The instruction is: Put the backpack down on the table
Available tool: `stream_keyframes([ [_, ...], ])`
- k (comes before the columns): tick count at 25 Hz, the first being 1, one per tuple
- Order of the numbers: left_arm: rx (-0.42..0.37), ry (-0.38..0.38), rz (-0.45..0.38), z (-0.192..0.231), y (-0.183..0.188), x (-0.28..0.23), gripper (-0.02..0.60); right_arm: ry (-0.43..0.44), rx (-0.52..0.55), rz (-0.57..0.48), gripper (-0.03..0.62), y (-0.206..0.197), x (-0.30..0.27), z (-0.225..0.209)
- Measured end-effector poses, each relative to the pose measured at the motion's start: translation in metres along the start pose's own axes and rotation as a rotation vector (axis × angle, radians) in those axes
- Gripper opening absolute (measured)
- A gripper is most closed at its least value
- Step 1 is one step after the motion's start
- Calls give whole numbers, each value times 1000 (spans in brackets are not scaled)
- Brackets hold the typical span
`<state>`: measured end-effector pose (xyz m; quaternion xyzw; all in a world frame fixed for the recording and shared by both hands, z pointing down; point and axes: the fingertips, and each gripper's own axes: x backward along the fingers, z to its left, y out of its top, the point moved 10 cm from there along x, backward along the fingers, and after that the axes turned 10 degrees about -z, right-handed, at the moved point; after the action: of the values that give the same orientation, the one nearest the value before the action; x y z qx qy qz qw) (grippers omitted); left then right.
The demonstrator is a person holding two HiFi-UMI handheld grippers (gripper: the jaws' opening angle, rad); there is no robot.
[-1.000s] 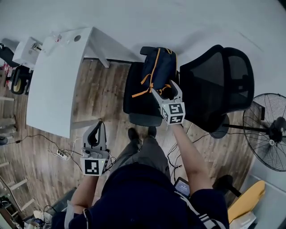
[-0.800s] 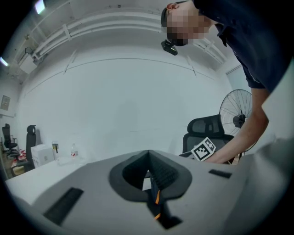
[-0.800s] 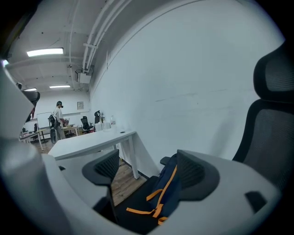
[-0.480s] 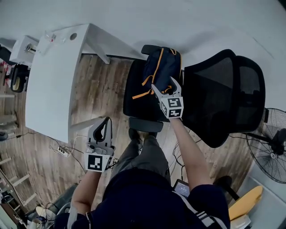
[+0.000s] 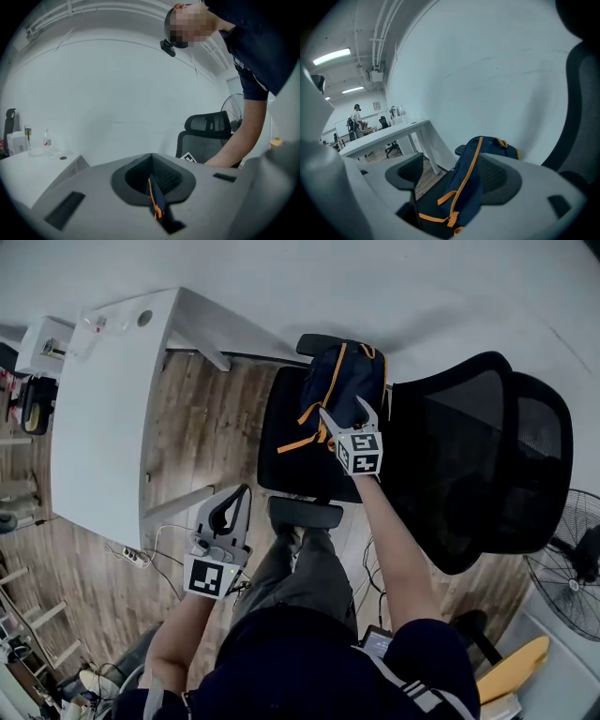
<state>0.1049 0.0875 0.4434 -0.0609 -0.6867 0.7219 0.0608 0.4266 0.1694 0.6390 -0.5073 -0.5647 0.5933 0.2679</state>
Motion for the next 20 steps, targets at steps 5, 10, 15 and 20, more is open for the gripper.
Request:
stream_keyframes([
  [5, 4, -29, 15, -6, -11, -16, 3, -8, -58, 23, 368, -24, -27, -25],
  [10, 6, -44, 40, -5, -22, -30, 3, -10, -91, 53, 352, -43, -56, -48],
  [15, 0, -54, 56, -3, -33, -42, 3, -9, -116, 86, 350, -63, -74, -63],
  [20, -6, -60, 66, 0, -39, -51, 3, 19, -142, 115, 340, -75, -92, -71],
])
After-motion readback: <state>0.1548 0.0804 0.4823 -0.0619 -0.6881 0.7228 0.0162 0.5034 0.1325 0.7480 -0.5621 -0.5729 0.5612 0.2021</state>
